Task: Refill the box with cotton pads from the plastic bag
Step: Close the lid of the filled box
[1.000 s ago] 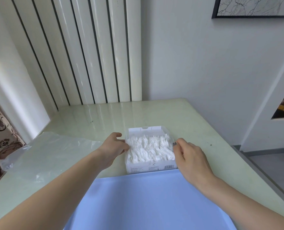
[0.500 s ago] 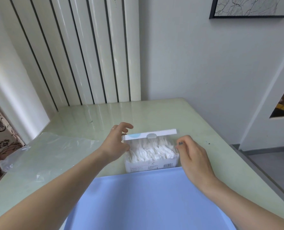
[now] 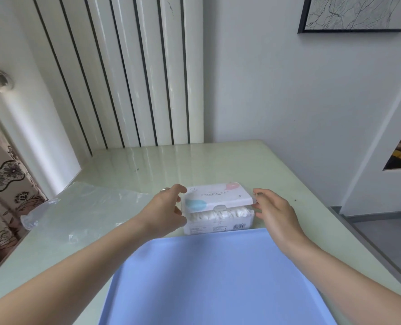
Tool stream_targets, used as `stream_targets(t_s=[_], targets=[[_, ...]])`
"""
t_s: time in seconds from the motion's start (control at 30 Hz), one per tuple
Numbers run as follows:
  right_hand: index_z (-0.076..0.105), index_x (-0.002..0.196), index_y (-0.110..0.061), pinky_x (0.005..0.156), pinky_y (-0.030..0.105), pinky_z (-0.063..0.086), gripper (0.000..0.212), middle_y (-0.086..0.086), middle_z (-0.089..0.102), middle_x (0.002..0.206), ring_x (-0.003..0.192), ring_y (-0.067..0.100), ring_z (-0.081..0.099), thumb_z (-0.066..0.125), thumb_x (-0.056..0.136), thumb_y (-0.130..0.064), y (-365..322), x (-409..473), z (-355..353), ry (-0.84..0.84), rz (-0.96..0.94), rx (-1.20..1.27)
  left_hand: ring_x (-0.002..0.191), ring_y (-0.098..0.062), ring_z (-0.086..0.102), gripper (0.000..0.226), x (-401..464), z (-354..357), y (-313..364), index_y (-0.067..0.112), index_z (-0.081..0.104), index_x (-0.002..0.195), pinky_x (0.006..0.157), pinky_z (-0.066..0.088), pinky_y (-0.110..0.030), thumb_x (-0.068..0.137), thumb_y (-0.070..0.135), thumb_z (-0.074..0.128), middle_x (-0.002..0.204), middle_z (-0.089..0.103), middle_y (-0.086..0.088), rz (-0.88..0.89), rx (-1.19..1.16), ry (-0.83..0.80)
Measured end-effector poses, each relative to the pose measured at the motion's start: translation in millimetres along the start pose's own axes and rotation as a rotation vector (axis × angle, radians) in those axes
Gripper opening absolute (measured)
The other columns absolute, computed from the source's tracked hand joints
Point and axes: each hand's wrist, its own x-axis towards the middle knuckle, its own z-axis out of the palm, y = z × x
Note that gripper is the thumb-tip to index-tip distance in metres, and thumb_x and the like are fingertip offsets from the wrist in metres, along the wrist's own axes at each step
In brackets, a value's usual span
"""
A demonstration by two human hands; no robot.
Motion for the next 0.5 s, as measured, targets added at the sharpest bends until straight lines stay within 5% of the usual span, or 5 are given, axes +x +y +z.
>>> stream_targets(t_s=[0.07,0.2,0.37,0.5], targets=[[0.061,0.085,-0.035,0.100,0.044,0.046,0.026,0.006,0.067,0.113,0.109,0.029,0.062,0.042,0.098,-0.023,-2.9,-6.5,0.9,0.011,-0.021,-0.025,0.082,-0.004,0.062,0.065,-3.4,2.4,-0.8,0.022,0.044,0.137,0.073,0.057,-0.027,0.079,0.011,0.072,0.120,0.050,-0.001,0.008,0.006,0.004],[0.063,0.119,-0.018,0.086,0.035,0.045,0.029,0.004,0.065,0.117,0.107,0.023,0.058,0.042,0.100,-0.020,-0.7,-8.4,4.3,-0.003,-0.053,-0.106,0.083,0.000,0.060,0.059,-8.3,7.6,-3.2,0.022,0.051,0.135,0.078,0.056,-0.028,0.081,0.025,0.076,0.117,0.051,0.001,0.074,0.099,0.049],[0.062,0.123,-0.014,0.090,0.026,0.037,0.031,-0.005,0.057,0.124,0.113,0.013,0.052,0.043,0.100,-0.018,6.1,-8.5,11.1,0.007,-0.103,-0.163,0.093,-0.018,0.063,0.047,-16.1,13.0,-0.5,0.018,0.053,0.133,0.082,0.052,-0.031,0.092,0.040,0.063,0.115,0.053,-0.001,0.172,0.354,0.107],[0.063,0.109,-0.002,0.082,0.024,0.036,0.026,-0.002,0.056,0.115,0.109,0.018,0.054,0.043,0.099,-0.015,10.5,-6.6,13.6,0.010,-0.128,-0.196,0.079,-0.023,0.047,0.042,-19.7,17.0,3.0,0.014,0.051,0.125,0.067,0.035,-0.028,0.099,0.046,0.049,0.114,0.056,-0.005,0.233,0.660,0.134]])
